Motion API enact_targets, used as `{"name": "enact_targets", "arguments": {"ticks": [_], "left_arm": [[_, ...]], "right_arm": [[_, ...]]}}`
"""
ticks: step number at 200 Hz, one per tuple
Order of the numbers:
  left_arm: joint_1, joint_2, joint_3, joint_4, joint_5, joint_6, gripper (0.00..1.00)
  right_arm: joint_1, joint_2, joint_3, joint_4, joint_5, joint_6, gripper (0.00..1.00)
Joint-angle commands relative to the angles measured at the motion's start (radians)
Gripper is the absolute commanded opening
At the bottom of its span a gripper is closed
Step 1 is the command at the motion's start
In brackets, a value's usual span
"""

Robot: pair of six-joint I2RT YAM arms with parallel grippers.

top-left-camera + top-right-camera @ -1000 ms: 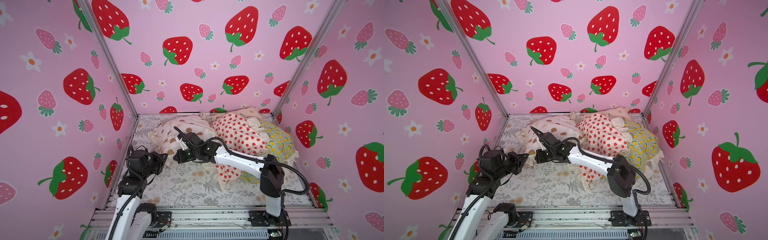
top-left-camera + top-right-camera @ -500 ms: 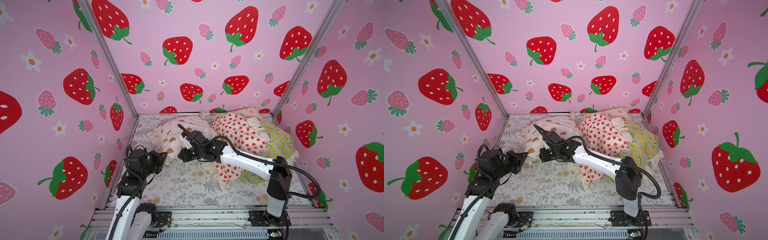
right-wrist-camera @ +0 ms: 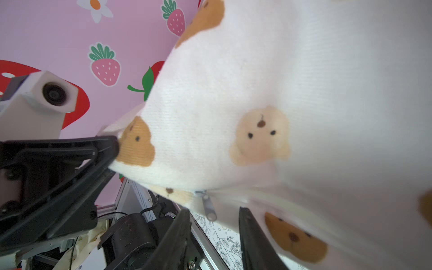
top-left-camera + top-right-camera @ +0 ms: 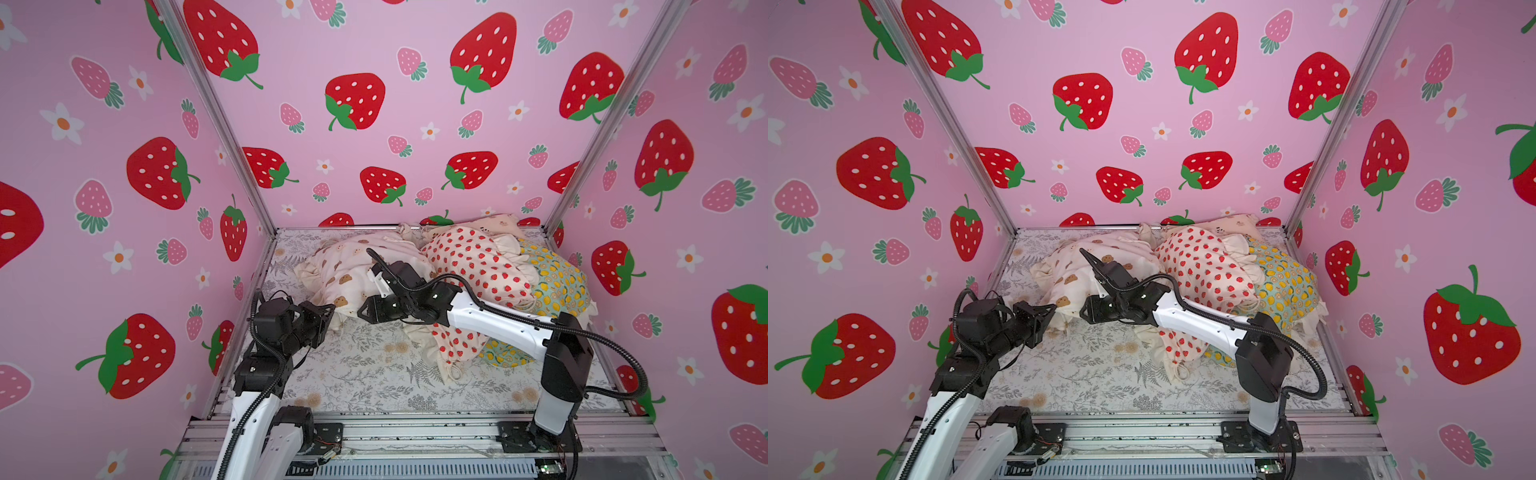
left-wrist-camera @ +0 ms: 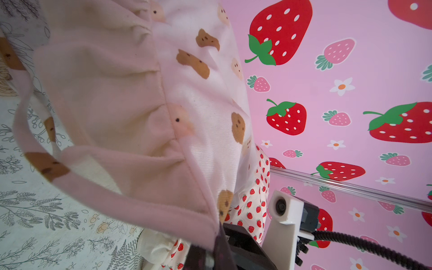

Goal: Zip up pillowcases
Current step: Zip the zipper on the pillowcase.

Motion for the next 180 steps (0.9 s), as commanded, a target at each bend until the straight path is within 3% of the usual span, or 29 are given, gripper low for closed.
{"name": "enact_targets", "arguments": {"ticks": [1,117,180], "left_arm": [[0.003,-0.011,0.019,0.037,0.014,-0.014,0.00],[0.004,-0.001,0.030,0.042,0.016,-0.010,0.00],[0.003,0.000,0.030,0.042,0.015,-0.012,0.00]], "right_arm": [[0.001,-0.001,0.008,0.057,-0.040,0.018,0.35],[0.009,0.063,0.043,0.003,-0.035,-0.026,0.30],[0.009,0.082,0.068,-0.001,-0.011,-0.049,0.17]]}}
